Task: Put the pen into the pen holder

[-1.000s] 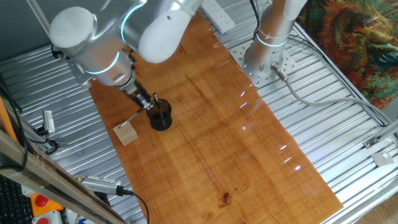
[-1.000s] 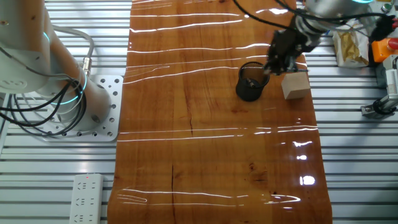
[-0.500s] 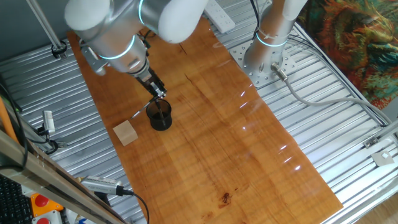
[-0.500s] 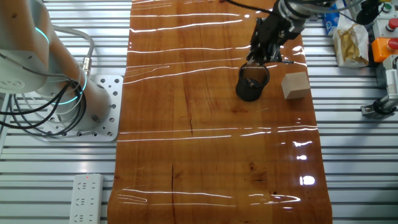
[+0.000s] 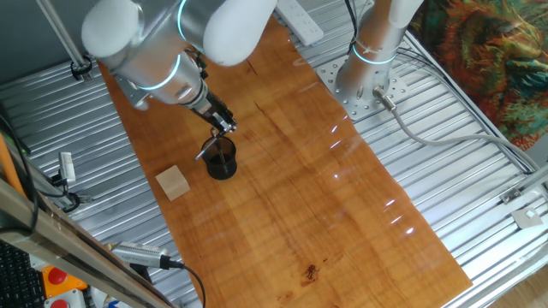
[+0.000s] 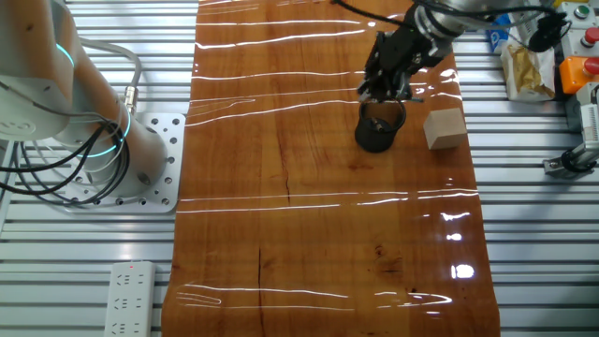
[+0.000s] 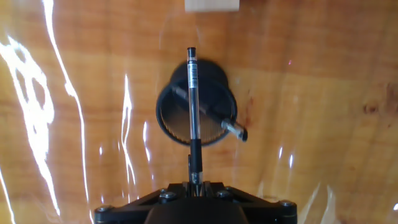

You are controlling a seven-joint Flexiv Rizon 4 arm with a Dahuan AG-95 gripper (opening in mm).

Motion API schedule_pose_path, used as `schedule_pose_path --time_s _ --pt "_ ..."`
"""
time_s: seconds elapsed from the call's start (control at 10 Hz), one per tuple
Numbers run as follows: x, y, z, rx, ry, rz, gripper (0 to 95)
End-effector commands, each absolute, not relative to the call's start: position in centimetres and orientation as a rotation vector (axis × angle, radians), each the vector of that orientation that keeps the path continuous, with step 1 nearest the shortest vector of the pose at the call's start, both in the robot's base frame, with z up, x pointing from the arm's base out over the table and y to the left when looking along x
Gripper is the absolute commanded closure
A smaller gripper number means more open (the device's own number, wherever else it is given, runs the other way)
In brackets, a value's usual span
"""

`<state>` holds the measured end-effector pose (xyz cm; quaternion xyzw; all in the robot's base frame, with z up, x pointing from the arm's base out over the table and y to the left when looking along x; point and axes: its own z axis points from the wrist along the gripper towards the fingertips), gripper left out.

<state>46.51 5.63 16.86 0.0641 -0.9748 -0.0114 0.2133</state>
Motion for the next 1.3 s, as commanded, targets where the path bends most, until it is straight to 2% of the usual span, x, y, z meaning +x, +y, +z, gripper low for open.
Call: schedule_pose_path --time_s 0.1,0.5,1.3 --pt "45.1 5.5 16.4 0.188 -2.642 -0.036 95.0" --pt "43.7 5.5 15.9 0.198 -2.582 -0.025 95.0" --pt "43.6 5.4 15.9 0.263 -2.455 0.034 95.0"
